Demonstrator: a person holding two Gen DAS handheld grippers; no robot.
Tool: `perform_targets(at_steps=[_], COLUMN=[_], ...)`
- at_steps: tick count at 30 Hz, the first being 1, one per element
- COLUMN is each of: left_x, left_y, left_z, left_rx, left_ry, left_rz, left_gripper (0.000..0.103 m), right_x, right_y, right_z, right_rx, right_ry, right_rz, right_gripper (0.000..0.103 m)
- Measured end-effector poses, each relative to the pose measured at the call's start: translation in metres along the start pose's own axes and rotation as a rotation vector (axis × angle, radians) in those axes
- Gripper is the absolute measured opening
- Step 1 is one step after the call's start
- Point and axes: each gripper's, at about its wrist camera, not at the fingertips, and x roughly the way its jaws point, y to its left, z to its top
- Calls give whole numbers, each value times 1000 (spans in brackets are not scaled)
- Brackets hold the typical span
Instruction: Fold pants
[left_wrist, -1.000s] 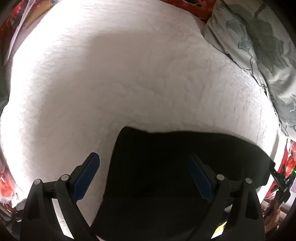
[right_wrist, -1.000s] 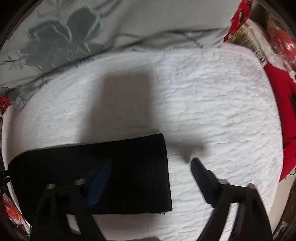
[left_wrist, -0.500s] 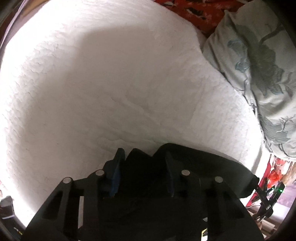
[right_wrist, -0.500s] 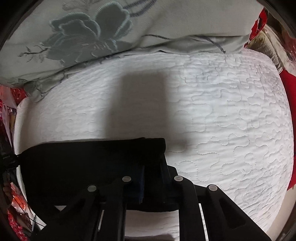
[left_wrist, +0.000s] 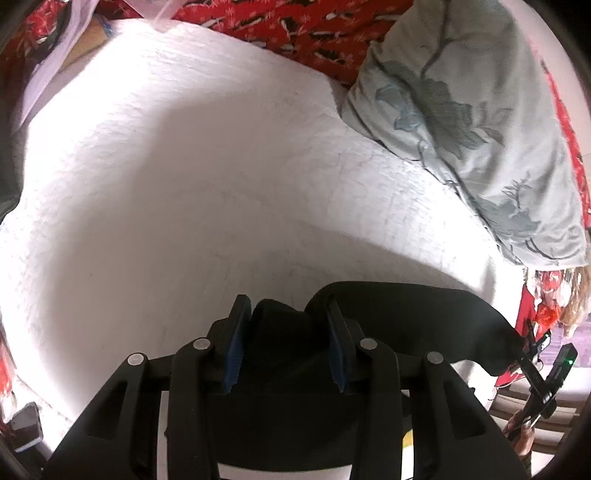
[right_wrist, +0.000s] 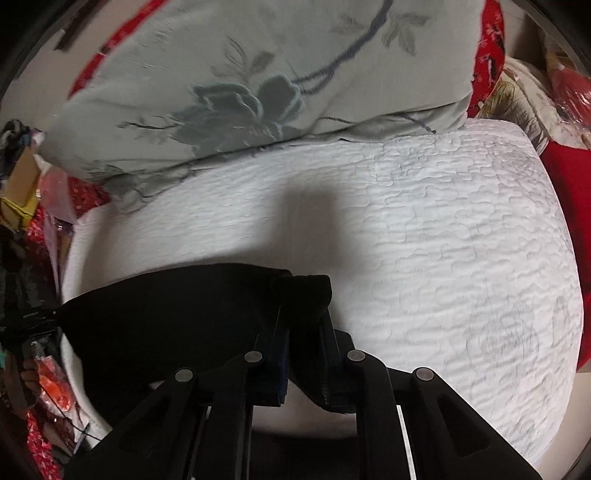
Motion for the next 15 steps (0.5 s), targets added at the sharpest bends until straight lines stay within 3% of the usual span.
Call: perform_targets(at_steps=[4, 9, 13, 15], left_x=[-11, -13, 0, 17], left_y=[3, 24, 50, 64], left_z=[-11, -49, -85, -105], left_rx=[-25, -88, -149, -172], left_ry=[-20, -17, 35, 98], left_rz=[-16, -30, -7, 36], left_gripper=[36, 36, 35, 35], right_x=[-22, -34, -36, -26], right_y=[-8, -19, -25, -29], right_z=[-36, -81, -126, -150], right_rx=[-7, -19, -42, -63], right_ry=[-20, -7, 36, 92], right_rz=[9, -23, -66, -119], right_gripper=[13, 13, 13, 19])
